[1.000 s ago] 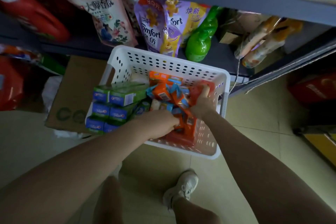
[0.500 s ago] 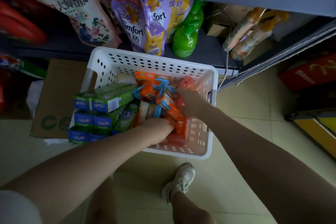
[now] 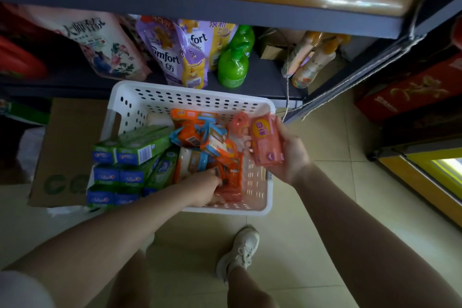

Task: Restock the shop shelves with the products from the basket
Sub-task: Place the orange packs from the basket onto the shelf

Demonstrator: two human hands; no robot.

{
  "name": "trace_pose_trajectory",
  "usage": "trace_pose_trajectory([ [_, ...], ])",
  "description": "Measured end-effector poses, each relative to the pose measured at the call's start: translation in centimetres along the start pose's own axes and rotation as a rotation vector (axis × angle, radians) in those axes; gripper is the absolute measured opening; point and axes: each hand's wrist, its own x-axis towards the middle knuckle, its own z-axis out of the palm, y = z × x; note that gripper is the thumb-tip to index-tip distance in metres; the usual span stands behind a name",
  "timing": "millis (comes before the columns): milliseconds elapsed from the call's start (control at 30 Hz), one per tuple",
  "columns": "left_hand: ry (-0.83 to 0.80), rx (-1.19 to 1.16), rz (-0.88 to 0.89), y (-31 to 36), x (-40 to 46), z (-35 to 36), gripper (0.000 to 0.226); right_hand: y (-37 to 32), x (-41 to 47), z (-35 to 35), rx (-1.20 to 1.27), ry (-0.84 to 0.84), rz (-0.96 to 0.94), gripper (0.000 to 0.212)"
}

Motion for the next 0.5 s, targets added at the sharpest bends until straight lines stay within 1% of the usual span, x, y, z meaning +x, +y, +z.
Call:
trace_pose_trajectory([
  [67, -0.004, -0.097, -0.025, -0.1, -0.4, 0.0, 0.038, 0.4, -0.2, -0.3, 0.005, -0.025, 0.034, 0.063],
  [133, -0.043, -0.141, -0.043, 0.0, -0.7, -0.2, 0.040, 0.8, -0.4, -0.4, -0.002, 0.004, 0.067, 0.064],
  [233, -0.083, -0.098, -0.057, 0.7, -1.1, -0.7, 0.041, 1.1, -0.9, -0.3, -0.039, 0.007, 0.059, 0.071],
  [300, -0.027, -0.035, -0.063, 1.1, -1.7, -1.3, 0.040, 1.1, -1.4, 0.2, -0.100, 0.003, 0.018, 0.078],
  [333, 0.018, -0.010, -0.063, 1.1, -2.2, -1.6, 0.040, 0.9, -1.6, 0.5, -0.140, 0.028, 0.008, 0.077],
  [367, 0.068, -0.017, -0.060, 0.9, -2.8, -2.1, 0.038, 0.8, -1.8, 1.1, -0.192, 0.051, -0.004, 0.069],
  [433, 0.140, -0.128, -0.046, 0.3, -4.3, -3.0, 0.035, 0.1, -2.0, 2.7, -0.301, 0.101, -0.048, 0.056],
  [500, 0.115, -0.201, -0.019, -0.2, -5.7, -4.0, 0.036, -0.6, -1.8, 4.1, -0.354, 0.229, -0.108, 0.052],
])
